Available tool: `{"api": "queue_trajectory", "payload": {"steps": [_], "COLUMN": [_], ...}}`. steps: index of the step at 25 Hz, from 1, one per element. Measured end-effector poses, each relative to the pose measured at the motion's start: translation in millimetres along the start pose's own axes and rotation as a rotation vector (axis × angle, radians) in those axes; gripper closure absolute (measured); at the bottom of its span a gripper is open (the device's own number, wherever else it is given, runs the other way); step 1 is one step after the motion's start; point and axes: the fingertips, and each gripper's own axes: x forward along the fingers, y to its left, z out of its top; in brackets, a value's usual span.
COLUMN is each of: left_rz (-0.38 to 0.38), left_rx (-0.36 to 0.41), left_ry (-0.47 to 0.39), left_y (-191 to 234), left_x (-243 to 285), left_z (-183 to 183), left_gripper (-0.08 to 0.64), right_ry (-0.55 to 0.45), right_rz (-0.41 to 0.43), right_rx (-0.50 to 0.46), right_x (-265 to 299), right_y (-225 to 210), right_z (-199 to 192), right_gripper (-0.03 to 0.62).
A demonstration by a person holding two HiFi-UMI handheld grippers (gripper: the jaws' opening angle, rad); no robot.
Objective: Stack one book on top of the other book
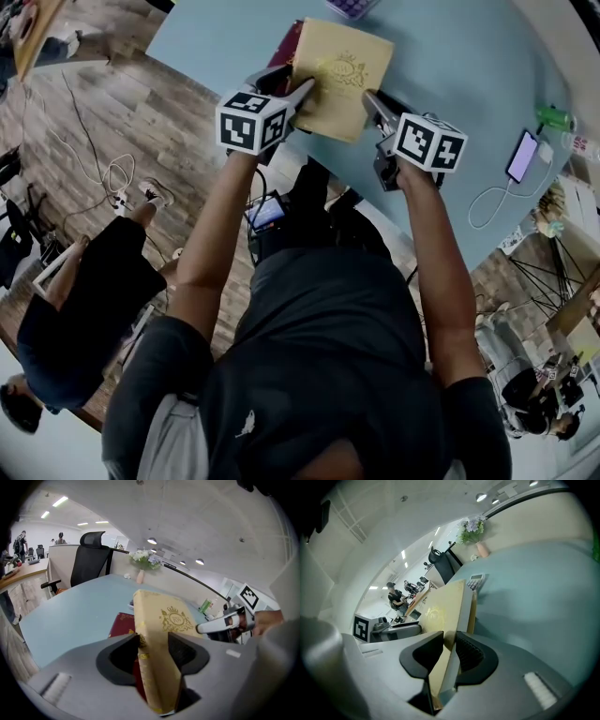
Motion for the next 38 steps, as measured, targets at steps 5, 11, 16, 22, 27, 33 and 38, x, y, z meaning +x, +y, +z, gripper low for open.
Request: {"api": "queue_trajectory", "payload": {"steps": [5, 11, 16, 22, 27, 33, 38], "left_rz": [0.031, 0.071, 0.095, 0.094, 0.092, 0.124, 0.146], "left_rx": [0.017, 0.046, 0.052, 0.071, 0.096, 0.121, 0.135], "left_ry": [0.011, 0.045, 0.048, 0.068, 0.089, 0.053, -0.040], "left_y": [29, 52, 63, 64, 63, 60, 45], "left_x": [-9, -5, 1, 3, -3, -37, -79], "left_z": [1, 0, 4, 7, 6, 19, 46], "left_gripper": [0.325, 0.341, 0.344, 0.342, 0.342, 0.342, 0.342], "right_ry": [0.045, 0.087, 0.107, 0.119, 0.163, 0.114, -0.014], "right_rz": [0.018, 0.040, 0.049, 0.047, 0.025, 0.025, 0.079], "right_rx": [-0.025, -0.033, -0.034, -0.052, -0.143, -0.229, -0.284], "right_x": [18, 36, 46, 52, 50, 26, -18], "right_y": [26, 39, 38, 37, 41, 58, 78], "right_z": [-10, -19, -19, -18, -19, -1, 36], "right_gripper": [0.508, 0.506, 0.506, 0.506, 0.505, 0.503, 0.503]}}
